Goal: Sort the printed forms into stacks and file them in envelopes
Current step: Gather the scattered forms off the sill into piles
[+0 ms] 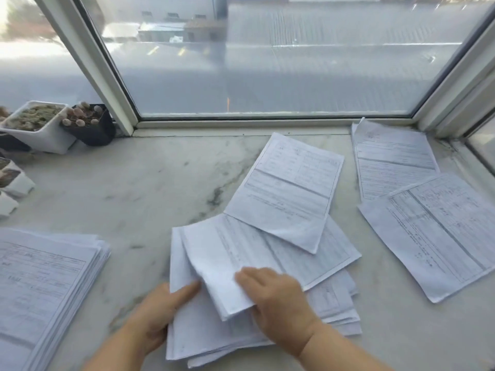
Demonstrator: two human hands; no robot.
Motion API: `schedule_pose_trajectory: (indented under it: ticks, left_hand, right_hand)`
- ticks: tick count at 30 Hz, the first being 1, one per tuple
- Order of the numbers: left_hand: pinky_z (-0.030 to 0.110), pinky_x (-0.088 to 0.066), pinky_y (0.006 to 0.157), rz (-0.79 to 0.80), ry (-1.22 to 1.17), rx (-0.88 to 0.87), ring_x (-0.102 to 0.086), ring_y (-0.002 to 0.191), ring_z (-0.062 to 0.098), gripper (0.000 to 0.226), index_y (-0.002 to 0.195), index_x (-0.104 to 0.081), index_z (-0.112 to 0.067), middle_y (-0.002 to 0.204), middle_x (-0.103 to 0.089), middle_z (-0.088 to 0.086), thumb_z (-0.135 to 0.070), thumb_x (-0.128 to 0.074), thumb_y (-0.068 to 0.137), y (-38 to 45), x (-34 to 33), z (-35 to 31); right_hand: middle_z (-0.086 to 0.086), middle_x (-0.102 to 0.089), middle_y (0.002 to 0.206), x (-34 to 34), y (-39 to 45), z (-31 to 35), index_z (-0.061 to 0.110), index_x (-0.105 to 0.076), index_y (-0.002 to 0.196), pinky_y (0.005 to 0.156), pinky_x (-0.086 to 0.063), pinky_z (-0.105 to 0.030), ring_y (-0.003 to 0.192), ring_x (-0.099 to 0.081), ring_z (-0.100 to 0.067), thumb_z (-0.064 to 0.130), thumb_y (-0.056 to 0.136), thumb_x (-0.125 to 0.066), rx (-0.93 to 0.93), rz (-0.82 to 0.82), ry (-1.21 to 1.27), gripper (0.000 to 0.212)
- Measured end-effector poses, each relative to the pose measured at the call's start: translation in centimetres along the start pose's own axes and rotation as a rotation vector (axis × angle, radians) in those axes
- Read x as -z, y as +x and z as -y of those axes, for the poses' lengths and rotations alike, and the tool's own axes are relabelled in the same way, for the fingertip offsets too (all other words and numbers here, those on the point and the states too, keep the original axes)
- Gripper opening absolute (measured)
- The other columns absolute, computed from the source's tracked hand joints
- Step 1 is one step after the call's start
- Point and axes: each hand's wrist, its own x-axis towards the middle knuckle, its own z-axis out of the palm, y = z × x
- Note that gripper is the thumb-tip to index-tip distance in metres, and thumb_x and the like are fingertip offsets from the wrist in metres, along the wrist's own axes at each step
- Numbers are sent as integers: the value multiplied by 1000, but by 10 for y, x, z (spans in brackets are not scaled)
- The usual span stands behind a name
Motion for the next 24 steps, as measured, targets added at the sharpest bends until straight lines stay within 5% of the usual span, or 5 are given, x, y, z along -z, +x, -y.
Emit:
schedule_pose_trajectory:
  ticks: [7, 12, 15, 20, 24]
  left_hand:
    - [46, -53, 82, 62, -163, 24, -67, 98, 38, 38, 114, -65, 0, 108, -69, 23, -23, -59, 84, 4, -8, -1]
    - [46, -56, 76, -27, -3, 61, -68, 89, 42, 24, 111, -62, 3, 99, -70, 26, 0, -57, 87, 2, -9, 0]
    - [45, -57, 74, -43, -13, 65, -69, 88, 42, 22, 109, -63, 3, 98, -70, 25, 1, -58, 87, 2, -10, -1]
    - [46, -57, 74, -46, -19, 63, -69, 89, 41, 22, 109, -63, 2, 98, -70, 24, 1, -59, 87, 1, -12, -3]
    - [43, -58, 70, -37, -24, 69, -70, 87, 39, 22, 109, -63, 1, 98, -71, 23, 0, -59, 87, 1, -11, -4]
  right_hand:
    - [16, -69, 87, -25, 8, 46, 30, -74, 85, 45, -46, -15, 67, -63, -4, 64, 56, -67, -45, 68, -50, 45]
    - [3, -24, 158, 11, 29, -42, 30, -31, 149, 121, -15, -38, 146, -20, -15, 79, 70, -52, -232, 135, 55, 95]
    - [13, 23, 157, 19, 28, -103, 39, 12, 151, 117, 18, -38, 146, 21, -10, 85, 62, -54, -330, 459, -91, 120]
    - [10, -11, 162, 1, 27, -127, 29, -19, 153, 116, 2, -24, 147, -11, -9, 67, 88, -43, -293, 222, -103, 79]
    - [19, 14, 156, 2, 25, -125, 36, 2, 153, 117, 11, -30, 144, 13, -3, 97, 52, -39, -284, 400, -45, 125]
